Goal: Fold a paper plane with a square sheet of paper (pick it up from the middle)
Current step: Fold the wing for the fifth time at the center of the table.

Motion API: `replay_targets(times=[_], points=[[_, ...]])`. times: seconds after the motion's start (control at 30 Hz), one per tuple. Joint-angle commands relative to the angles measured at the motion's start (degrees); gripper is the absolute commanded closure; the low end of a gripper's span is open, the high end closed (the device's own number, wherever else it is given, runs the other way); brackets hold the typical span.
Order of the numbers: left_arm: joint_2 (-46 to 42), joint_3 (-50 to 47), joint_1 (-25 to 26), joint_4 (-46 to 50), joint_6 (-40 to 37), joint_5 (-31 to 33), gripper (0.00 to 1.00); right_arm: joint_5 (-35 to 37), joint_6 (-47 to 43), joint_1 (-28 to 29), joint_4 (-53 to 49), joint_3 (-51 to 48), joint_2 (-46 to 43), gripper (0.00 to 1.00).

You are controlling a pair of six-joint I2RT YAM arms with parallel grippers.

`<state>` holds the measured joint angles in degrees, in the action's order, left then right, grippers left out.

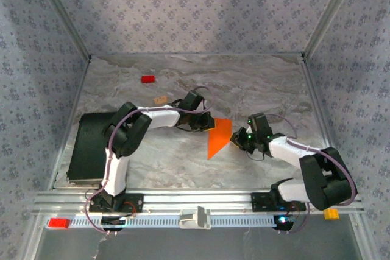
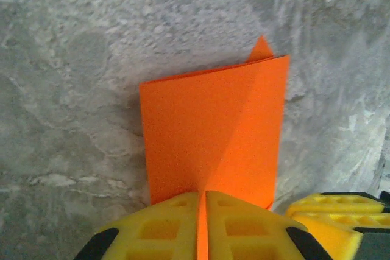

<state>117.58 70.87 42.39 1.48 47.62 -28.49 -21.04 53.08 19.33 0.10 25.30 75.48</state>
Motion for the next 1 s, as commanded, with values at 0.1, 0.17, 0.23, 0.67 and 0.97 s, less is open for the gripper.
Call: replay_targets(times=[0.1,0.17,0.23,0.67,0.97], points=[[1.7,-1.2,-0.1,0.0,-0.1,-1.2,0.9,-2.1,-2.5,-1.5,-1.5,2.0,2.3,0.77],[1.7,-2.3,-0.1,-0.1,-0.1,-1.2,0.91,-3.5,-2.4,-1.8,-0.2,2.2,3.3,0.76],[1.7,-3.2,-0.2,-0.4,-0.2,-1.2,0.91,-4.8,-2.2,-2.0,0.8,2.6,4.5,0.75],[1.6,-4.1,-0.4,-0.7,-0.4,-1.1,0.92,-6.5,-0.6,-2.1,4.3,2.8,6.0,0.8],[1.0,-4.8,-0.5,-1.2,-0.1,-1.0,0.92,-6.6,-0.3,-2.2,5.5,2.1,5.3,0.76]])
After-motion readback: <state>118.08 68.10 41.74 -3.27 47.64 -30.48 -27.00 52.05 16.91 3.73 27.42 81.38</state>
